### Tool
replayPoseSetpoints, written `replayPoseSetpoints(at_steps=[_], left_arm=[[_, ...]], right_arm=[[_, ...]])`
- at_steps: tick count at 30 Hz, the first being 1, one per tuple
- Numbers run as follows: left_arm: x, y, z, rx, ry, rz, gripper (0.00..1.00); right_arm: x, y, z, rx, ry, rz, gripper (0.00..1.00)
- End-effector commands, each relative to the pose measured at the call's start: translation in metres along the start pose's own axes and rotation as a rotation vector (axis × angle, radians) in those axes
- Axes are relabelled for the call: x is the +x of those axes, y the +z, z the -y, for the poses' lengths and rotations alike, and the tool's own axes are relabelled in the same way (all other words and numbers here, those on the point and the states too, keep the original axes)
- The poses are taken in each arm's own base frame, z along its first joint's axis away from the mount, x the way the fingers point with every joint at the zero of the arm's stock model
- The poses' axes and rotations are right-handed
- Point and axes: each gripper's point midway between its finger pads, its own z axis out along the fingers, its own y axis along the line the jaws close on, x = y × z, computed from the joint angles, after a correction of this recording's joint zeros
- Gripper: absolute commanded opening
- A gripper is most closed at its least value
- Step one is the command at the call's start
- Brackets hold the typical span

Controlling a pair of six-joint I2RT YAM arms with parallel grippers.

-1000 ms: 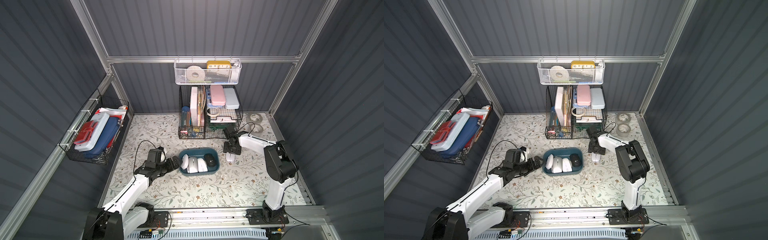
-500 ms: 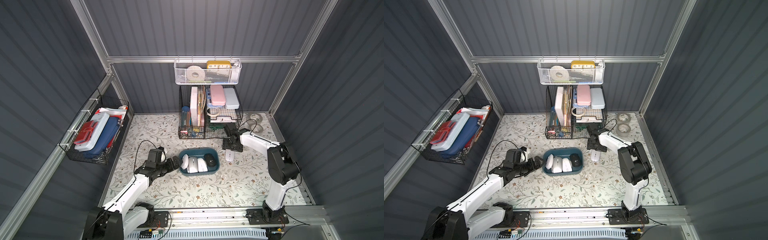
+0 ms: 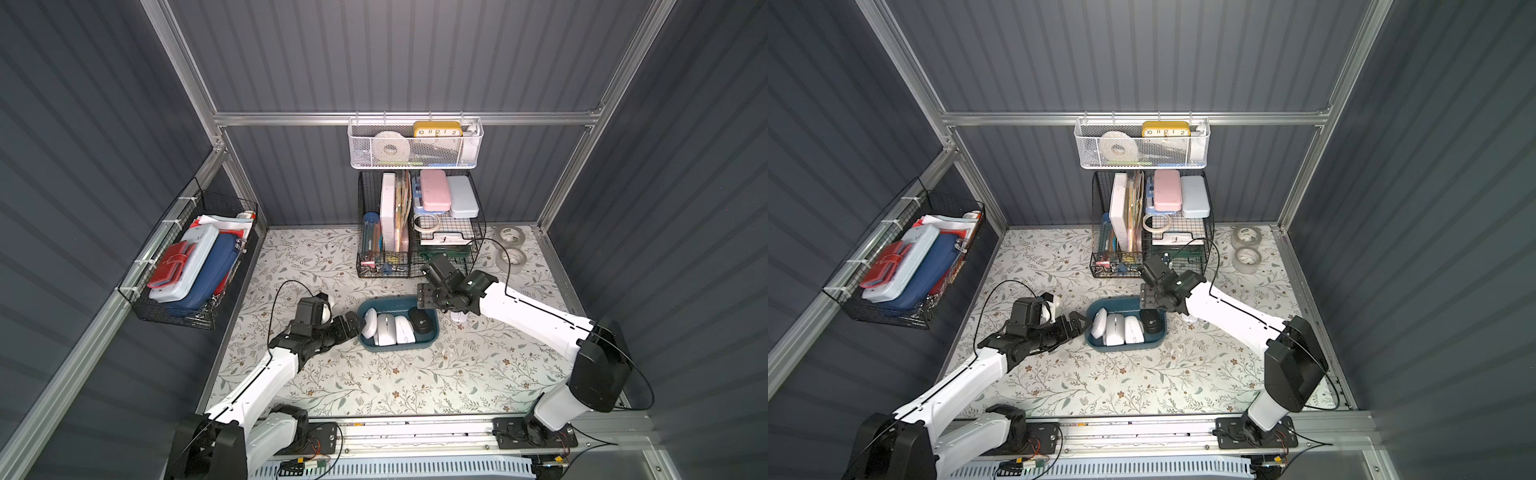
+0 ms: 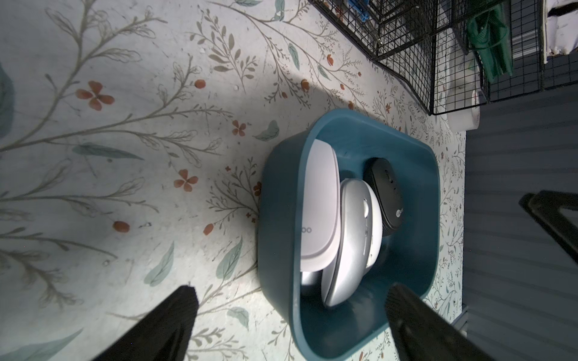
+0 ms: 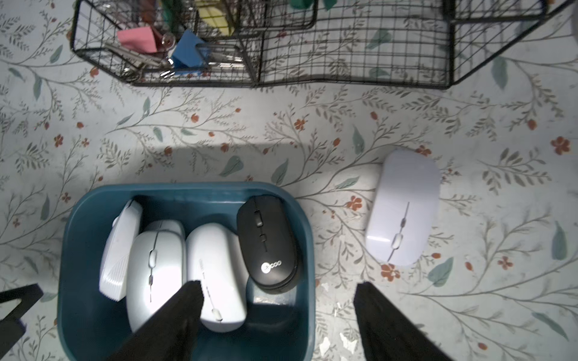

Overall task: Take out the mouse from the storage box
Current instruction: Pick up the mouse from the storage box.

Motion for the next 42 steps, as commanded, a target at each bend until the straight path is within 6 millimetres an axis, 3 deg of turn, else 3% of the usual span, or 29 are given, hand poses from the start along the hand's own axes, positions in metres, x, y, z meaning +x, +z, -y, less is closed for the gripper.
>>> replayPoseSetpoints(at_steps=[1,7,14,25,42], left_arm=[[0.003,-0.001,0.003,0.016,0.003,-0.007,0.99],[0.005,0.001,0.003,0.028,-0.011,-0.010,0.99],[0.006,0.005,0.007,0.059,-0.030,-0.023,0.99],[0.010,0.005,0.005,0.059,-0.035,-0.030,0.99],[0.017,0.015,-0.002,0.060,-0.061,-0.055,0.98]], right_arm=[[0.009,-0.004,-0.021,-0.036,0.032,0.028,0.82],[0.037,0.008,-0.070,-0.098,-0.011,-0.010,0.83],[0.060,0.025,-0.110,-0.123,-0.077,-0.065,0.83],[0.080,0.048,-0.117,-0.120,-0.079,-0.128,0.82],[0.089,0.067,-0.115,-0.054,-0.090,-0.147,0.81]])
